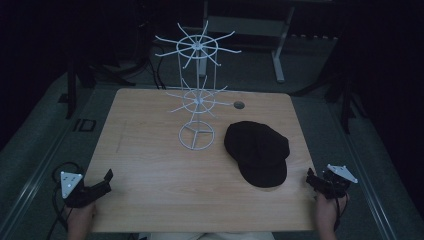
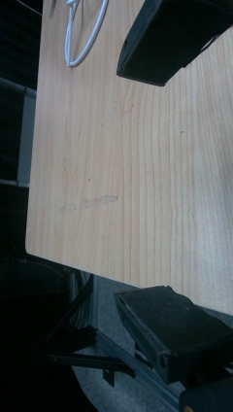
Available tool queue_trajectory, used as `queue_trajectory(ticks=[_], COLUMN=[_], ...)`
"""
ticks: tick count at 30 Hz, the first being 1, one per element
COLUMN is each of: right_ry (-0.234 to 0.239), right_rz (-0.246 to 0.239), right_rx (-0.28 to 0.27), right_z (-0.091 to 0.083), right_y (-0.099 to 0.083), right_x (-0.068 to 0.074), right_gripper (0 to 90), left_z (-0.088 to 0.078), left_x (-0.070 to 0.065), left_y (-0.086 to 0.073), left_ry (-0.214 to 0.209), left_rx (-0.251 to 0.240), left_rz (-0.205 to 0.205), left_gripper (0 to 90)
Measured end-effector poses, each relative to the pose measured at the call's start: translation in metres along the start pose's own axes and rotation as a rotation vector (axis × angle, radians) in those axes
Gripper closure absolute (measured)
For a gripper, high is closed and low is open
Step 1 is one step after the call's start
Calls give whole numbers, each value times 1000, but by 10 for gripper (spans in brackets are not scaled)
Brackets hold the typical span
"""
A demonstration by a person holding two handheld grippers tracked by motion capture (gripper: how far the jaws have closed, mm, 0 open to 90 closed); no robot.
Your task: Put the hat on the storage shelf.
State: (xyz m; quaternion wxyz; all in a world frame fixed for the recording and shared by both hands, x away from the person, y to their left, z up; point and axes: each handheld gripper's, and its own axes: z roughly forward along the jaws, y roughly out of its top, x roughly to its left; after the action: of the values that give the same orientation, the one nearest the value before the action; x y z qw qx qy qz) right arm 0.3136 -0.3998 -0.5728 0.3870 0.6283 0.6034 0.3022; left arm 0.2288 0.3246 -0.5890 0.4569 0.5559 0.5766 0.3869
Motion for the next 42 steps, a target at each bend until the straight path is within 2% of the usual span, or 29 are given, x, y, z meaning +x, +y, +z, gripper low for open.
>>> queue_trajectory(ticks=[6,11,12,18,21,27,28,30,33,38,39,41,42], right_ry=[18,53,74,130,167,223,223,256,279,293,304,337,336], right_rz=[0,-14,-13,-1,3,-40,-40,-50,-47,-77,-77,-73,-82], right_rx=[5,13,11,-15,-21,-1,-1,0,-5,-11,-2,6,4], right_z=[0,-2,-4,-15,-20,-20,-20,-19,-19,-17,-17,-16,-15], right_y=[0,2,8,30,44,66,66,75,83,96,98,104,107], right_x=[-1,1,2,6,13,34,34,45,54,71,74,80,84], right_gripper=[136,134,134,134,134,131,131,120,111,109,138,136,136], left_z=[0,0,0,0,0,0,0,0,0,0,0,0,0], left_x=[0,0,0,0,0,0,0,0,0,0,0,0,0], left_y=[0,0,0,0,0,0,0,0,0,0,0,0,0], left_ry=[2,1,1,0,0,-2,-2,-3,-3,-4,-5,-5,-6], left_rx=[0,2,2,2,2,2,2,3,2,1,1,1,1], left_rz=[-2,-4,-4,-4,-4,-7,-7,-7,-6,-6,-4,-3,-3], left_gripper=[15,15,15,14,14,15,15,14,14,14,14,15,14])
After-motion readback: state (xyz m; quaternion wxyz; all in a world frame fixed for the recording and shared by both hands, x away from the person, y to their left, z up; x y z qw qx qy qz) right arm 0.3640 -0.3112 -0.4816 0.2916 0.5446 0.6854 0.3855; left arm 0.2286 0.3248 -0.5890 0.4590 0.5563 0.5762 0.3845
